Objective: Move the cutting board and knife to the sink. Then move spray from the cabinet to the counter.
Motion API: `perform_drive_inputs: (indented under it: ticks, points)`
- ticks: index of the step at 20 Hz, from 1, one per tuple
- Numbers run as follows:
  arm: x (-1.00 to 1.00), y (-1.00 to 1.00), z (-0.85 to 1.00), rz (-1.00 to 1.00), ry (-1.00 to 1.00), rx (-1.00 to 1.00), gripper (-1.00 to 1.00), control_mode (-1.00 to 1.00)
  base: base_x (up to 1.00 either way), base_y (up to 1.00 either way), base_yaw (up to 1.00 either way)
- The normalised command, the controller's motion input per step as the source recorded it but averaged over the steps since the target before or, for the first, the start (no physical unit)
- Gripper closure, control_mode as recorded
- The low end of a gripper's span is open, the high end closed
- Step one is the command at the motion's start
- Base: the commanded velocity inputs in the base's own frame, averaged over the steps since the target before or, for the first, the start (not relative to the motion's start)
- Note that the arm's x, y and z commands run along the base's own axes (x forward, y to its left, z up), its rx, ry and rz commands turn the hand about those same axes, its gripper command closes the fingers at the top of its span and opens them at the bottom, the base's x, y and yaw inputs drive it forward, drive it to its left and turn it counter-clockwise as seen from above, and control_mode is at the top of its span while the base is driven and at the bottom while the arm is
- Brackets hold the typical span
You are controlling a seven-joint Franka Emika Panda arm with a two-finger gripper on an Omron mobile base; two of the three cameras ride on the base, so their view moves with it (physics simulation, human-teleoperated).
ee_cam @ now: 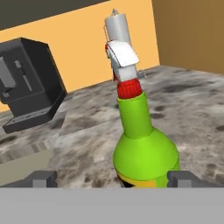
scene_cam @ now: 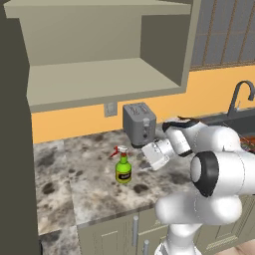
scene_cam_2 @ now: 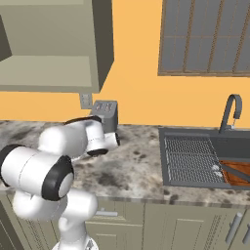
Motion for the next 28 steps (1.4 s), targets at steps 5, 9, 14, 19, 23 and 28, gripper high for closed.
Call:
perform_drive_inputs:
  ticks: [5,9,14,19,23,28]
  points:
    - [-0.92,-0.37,0.59,0.0,-0.1,0.0,-1.0,-1.0,0.0,0.0,0.0]
    - [-1.0,-0.24,0.94,-0.03,-0.09,0.01,-1.0,-1.0,0.0,0.0,0.0]
    - [-0.97,-0.1,1.0,-0.11,-0.05,0.0,-1.0,-1.0,0.0,0.0,0.0]
    - [-0.85,-0.09,0.85,-0.17,0.0,0.0,-1.0,-1.0,0.0,0.0,0.0]
    - [-0.79,-0.11,0.59,-0.18,0.0,-0.05,-1.0,-1.0,0.0,0.0,0.0]
    - [-0.68,-0.17,0.55,-0.16,0.01,-0.1,-1.0,-1.0,0.0,0.0,0.0]
